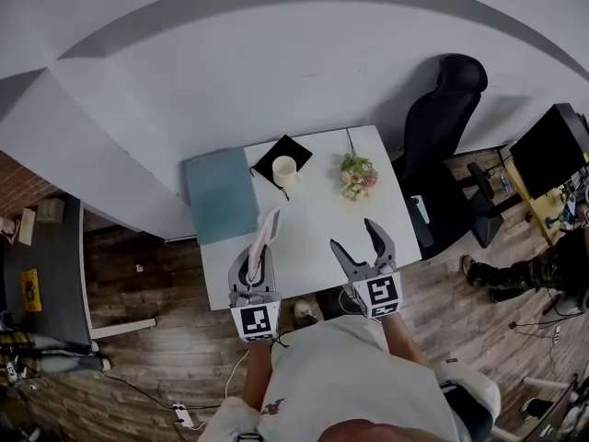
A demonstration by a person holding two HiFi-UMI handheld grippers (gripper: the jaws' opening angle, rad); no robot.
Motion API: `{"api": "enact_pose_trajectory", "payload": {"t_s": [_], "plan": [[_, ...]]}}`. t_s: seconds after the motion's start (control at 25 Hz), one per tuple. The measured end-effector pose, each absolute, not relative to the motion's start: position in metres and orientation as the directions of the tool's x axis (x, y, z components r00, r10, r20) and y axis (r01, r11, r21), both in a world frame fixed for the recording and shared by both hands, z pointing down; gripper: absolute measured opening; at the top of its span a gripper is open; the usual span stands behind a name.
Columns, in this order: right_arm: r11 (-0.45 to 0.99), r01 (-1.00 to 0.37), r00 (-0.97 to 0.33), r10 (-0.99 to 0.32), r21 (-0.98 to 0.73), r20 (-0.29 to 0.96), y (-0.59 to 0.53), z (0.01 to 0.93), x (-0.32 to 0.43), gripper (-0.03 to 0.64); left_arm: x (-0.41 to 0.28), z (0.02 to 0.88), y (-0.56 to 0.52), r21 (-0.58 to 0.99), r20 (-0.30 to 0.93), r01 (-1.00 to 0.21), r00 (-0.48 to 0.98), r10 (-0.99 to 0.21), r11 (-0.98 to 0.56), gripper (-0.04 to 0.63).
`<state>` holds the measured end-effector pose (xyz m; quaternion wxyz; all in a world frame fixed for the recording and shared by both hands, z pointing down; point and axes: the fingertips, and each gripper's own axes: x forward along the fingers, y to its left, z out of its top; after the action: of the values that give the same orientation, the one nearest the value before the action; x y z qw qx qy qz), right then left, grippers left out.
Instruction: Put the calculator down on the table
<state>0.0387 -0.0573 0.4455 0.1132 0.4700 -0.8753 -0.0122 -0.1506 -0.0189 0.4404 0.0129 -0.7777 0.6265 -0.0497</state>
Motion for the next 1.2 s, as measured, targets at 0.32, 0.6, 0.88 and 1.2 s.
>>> {"api": "enact_pose_trajectory", "payload": {"t_s": [0.32, 0.6, 0.88, 1.2], "plan": [[0.583, -0.803, -0.561, -0.808, 0.119, 0.179, -0.104, 0.444, 0.045, 0.356, -0.142, 0.438, -0.060, -0.117, 0.062, -0.975, 0.184, -0.981, -0.190, 0.072], [0.606, -0.789, -0.584, -0.791, 0.105, 0.180, -0.139, 0.446, 0.051, 0.354, -0.135, 0.438, -0.087, -0.131, 0.074, -0.978, 0.156, -0.985, -0.165, 0.072], [0.629, -0.774, -0.608, -0.772, 0.077, 0.188, -0.166, 0.451, 0.056, 0.349, -0.123, 0.438, -0.109, -0.132, 0.099, -0.980, 0.137, -0.986, -0.149, 0.073], [0.658, -0.751, -0.639, -0.742, 0.042, 0.205, -0.184, 0.463, 0.062, 0.348, -0.110, 0.445, -0.124, -0.137, 0.138, -0.982, 0.114, -0.984, -0.133, 0.073]]}}
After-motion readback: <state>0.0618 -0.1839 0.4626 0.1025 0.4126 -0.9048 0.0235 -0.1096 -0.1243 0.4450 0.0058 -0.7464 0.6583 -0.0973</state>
